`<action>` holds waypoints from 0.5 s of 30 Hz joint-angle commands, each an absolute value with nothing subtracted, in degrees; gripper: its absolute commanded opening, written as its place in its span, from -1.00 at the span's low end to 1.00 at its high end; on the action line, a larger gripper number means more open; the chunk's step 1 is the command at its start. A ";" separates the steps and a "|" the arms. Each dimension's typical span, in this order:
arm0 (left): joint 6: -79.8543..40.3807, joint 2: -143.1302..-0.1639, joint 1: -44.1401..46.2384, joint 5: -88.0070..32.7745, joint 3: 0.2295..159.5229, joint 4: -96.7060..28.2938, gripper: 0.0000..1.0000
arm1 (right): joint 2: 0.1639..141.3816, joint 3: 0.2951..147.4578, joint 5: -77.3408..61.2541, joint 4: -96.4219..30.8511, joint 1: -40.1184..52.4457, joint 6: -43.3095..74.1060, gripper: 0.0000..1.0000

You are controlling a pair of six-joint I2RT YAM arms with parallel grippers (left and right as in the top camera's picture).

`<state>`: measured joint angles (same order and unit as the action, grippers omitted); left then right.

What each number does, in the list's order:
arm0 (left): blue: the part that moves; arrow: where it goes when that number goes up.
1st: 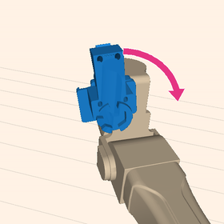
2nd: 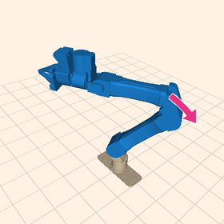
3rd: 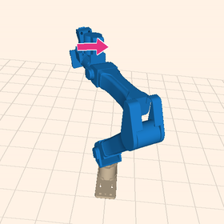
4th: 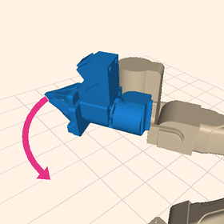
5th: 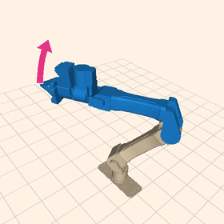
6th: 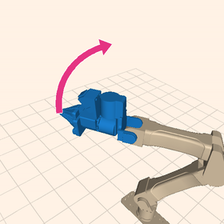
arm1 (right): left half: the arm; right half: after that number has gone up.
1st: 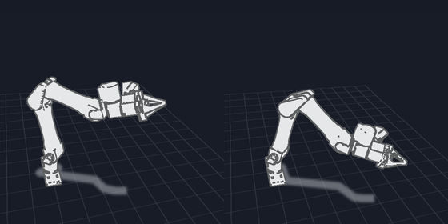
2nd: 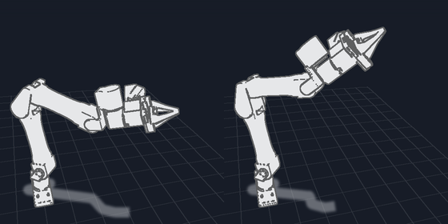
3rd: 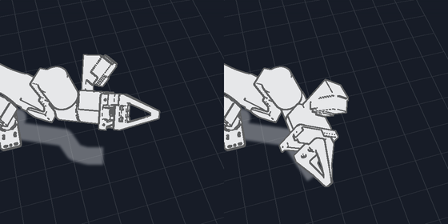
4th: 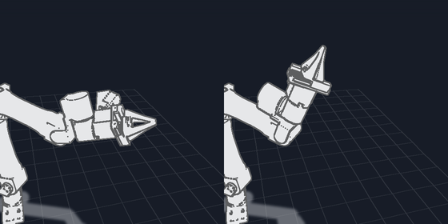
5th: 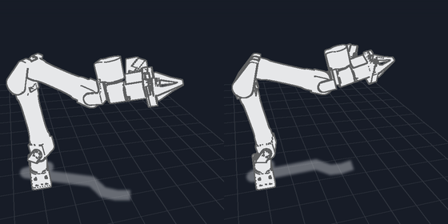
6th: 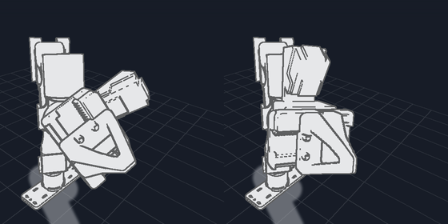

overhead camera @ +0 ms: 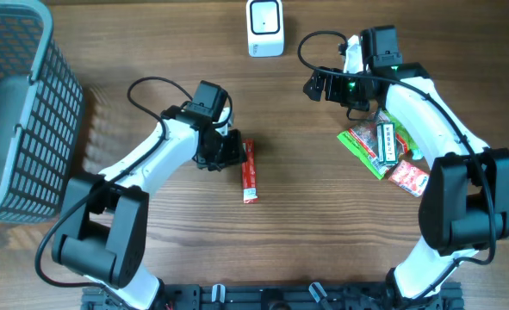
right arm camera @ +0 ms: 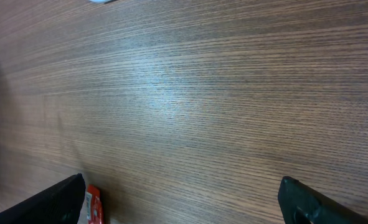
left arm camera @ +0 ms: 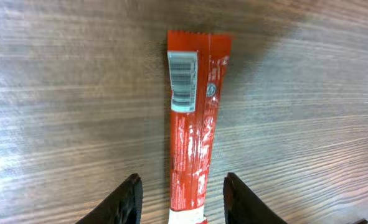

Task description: Scan the item barcode

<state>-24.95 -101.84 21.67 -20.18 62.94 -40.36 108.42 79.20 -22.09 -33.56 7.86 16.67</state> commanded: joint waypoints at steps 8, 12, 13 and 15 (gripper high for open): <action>-33.76 -105.19 28.64 -12.36 58.81 -33.63 -0.24 | 106.94 79.22 -22.98 -33.43 7.79 17.10 0.99; -33.98 -105.95 28.82 -9.45 58.81 -33.65 -0.44 | 106.94 79.22 -22.96 -33.43 7.79 17.12 1.00; -33.98 -105.95 28.82 -9.32 58.81 -33.80 -0.46 | 106.91 79.22 -22.98 -33.43 7.79 17.10 0.99; -33.91 -105.95 28.82 -9.28 58.81 -34.09 -0.48 | 106.94 79.22 -22.96 -33.43 7.79 17.12 0.99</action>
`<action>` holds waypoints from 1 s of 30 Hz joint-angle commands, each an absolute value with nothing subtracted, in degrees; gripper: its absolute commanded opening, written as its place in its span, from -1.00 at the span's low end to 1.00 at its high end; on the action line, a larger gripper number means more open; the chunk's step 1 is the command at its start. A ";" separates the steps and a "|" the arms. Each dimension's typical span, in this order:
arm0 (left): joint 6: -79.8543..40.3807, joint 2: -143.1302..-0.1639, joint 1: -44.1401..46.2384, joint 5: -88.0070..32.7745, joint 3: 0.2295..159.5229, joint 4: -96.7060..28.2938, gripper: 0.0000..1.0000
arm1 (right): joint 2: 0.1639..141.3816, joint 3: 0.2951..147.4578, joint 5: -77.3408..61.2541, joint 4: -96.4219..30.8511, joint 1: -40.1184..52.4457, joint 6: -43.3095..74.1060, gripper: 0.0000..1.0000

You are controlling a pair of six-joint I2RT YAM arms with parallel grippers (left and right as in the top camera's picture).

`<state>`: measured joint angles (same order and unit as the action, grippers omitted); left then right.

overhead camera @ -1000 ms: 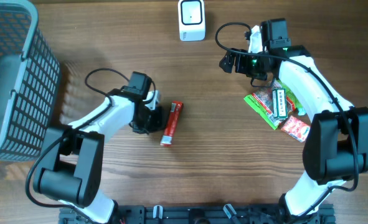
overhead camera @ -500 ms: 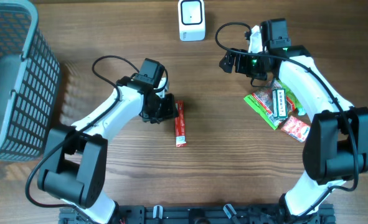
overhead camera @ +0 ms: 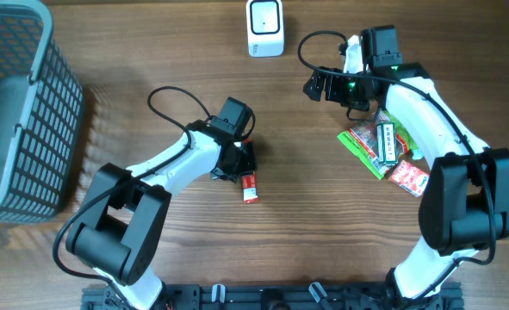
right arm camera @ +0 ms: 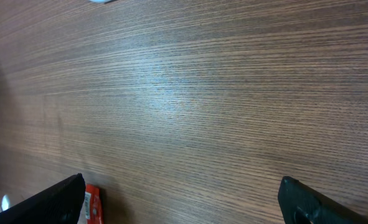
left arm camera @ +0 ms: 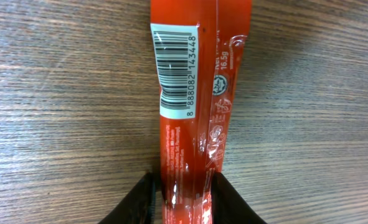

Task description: Scan the item barcode

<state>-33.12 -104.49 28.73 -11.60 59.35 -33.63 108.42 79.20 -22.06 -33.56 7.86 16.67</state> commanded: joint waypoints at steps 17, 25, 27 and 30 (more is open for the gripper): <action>-33.69 -105.91 28.69 -8.95 58.74 -34.04 -0.92 | 106.94 79.22 -23.03 -33.36 7.79 17.39 0.99; -30.24 -99.79 22.81 -20.71 59.37 -29.93 -0.92 | 106.91 79.22 -23.29 -36.53 7.79 31.81 1.00; -30.22 -96.88 20.34 -23.68 59.37 -29.52 -0.92 | 106.91 79.22 -24.38 -38.33 7.70 27.40 1.00; -28.67 -92.92 17.43 -27.31 59.37 -29.50 -0.92 | 106.91 79.22 -41.69 -40.12 7.64 10.57 0.79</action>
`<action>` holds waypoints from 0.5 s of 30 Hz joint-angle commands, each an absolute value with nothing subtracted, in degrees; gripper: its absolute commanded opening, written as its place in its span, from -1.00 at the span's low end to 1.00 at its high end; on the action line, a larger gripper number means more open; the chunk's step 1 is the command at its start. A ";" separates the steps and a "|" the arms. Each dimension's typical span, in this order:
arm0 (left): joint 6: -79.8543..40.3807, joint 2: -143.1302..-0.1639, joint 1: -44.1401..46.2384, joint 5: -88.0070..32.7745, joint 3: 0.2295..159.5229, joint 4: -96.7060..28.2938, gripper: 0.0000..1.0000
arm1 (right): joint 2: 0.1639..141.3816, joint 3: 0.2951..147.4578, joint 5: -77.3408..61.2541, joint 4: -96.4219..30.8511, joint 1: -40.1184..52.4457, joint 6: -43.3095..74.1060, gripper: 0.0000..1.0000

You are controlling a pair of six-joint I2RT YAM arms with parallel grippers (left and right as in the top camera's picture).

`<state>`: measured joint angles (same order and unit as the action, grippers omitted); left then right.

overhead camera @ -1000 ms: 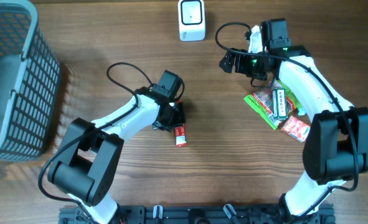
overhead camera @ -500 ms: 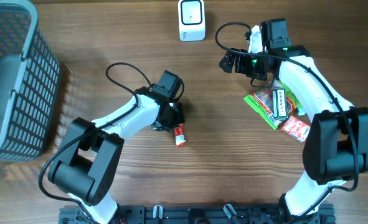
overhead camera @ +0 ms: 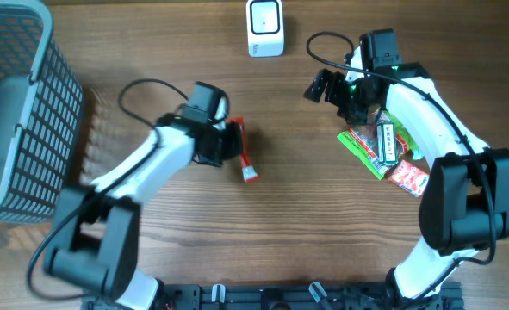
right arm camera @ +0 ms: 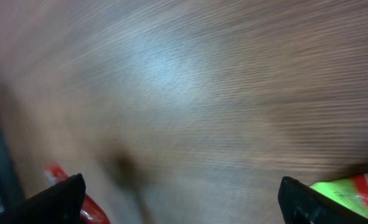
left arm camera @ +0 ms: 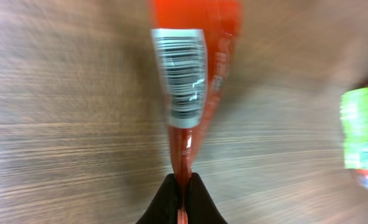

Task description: Scan the item barcode

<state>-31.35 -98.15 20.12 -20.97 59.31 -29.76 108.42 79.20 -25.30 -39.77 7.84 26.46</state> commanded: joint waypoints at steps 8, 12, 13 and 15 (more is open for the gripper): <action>-28.73 -91.55 15.33 -27.73 59.35 -29.45 -0.92 | 106.91 79.22 -55.05 -51.62 8.60 -4.43 0.11; -28.73 -91.55 13.50 -37.76 59.35 -26.13 -0.92 | 106.91 79.20 -56.93 -55.24 9.80 -10.98 0.21; -28.73 -91.55 13.17 -39.46 59.35 -25.87 -0.92 | 106.91 79.20 -57.47 -55.16 9.85 -10.96 0.20; -28.71 -91.55 12.60 -43.38 59.35 -25.43 -0.92 | 106.94 79.05 -61.98 -54.70 10.39 -12.12 0.18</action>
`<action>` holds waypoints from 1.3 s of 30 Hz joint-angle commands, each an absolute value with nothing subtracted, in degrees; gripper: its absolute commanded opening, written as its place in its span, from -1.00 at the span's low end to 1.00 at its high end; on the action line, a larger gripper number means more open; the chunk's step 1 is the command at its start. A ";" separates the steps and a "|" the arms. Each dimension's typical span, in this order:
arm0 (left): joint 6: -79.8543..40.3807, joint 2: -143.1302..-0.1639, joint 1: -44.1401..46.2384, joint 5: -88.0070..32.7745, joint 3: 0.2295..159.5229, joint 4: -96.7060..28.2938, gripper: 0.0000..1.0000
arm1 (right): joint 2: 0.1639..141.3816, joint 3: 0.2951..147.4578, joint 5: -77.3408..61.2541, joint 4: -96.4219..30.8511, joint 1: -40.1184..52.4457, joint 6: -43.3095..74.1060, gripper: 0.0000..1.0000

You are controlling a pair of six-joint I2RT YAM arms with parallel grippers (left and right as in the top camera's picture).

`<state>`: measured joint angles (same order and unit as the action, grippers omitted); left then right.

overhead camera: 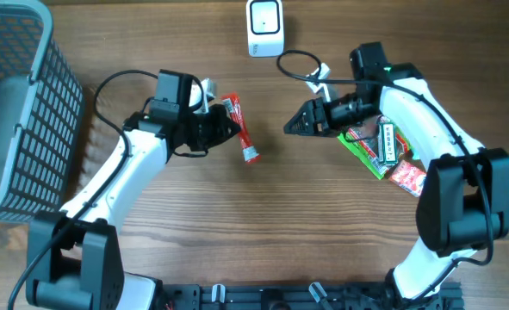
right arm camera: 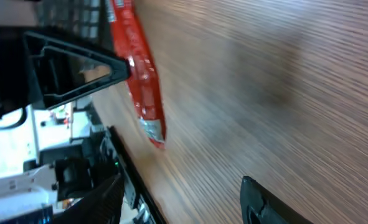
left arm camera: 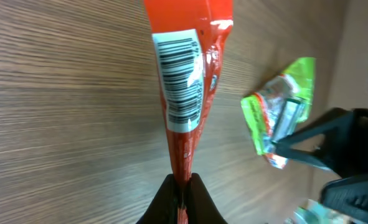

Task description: Scan the item barcode

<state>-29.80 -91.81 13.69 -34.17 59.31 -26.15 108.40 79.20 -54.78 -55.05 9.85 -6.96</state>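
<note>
A red stick packet (overhead camera: 239, 129) hangs above the table, with my left gripper (overhead camera: 215, 127) shut on one end. Its white barcode label (left arm camera: 182, 87) faces the left wrist camera, and the jaws (left arm camera: 182, 183) pinch the packet's near end. My right gripper (overhead camera: 293, 127) stands open to the right of the packet and points toward it. The right wrist view shows the red packet (right arm camera: 139, 74) ahead, with nothing between the open right gripper (right arm camera: 184, 205). The white scanner (overhead camera: 264, 27) stands at the table's far edge.
A grey mesh basket (overhead camera: 13, 112) fills the far left. A pile of green and red snack packets (overhead camera: 379, 146) lies under the right arm, and the green ones (left arm camera: 277, 118) also show in the left wrist view. Bare wood lies in front of both arms.
My left gripper, still shut on the packet, has moved it a little back and left. The right gripper has moved from near the pile to the middle, now facing the packet.
The packet lay flat on the table with my left gripper open just short of it. Then the jaws stood around its end. Then they were shut on it and it was off the wood. Now it hangs between both grippers.
</note>
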 commanded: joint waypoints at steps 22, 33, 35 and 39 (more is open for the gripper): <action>-28.73 -91.55 3.05 -72.20 59.35 -16.73 -0.92 | 106.94 79.00 -72.40 -43.07 19.49 -4.49 -0.45; -28.51 -91.57 3.66 -40.47 59.24 -34.24 -0.44 | 106.94 78.94 -53.30 -46.78 20.36 -4.29 -0.19; -28.51 -91.57 4.29 -32.14 59.22 -38.94 0.27 | 106.94 78.56 -49.74 -47.31 20.71 -4.29 -0.04; -29.17 -91.57 6.13 -28.40 59.09 -44.73 0.90 | 106.94 75.40 -46.94 -45.63 20.78 -4.32 0.11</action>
<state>-29.23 -91.81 4.56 -37.23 59.22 -42.24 108.40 77.58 -50.94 -46.24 20.60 -4.12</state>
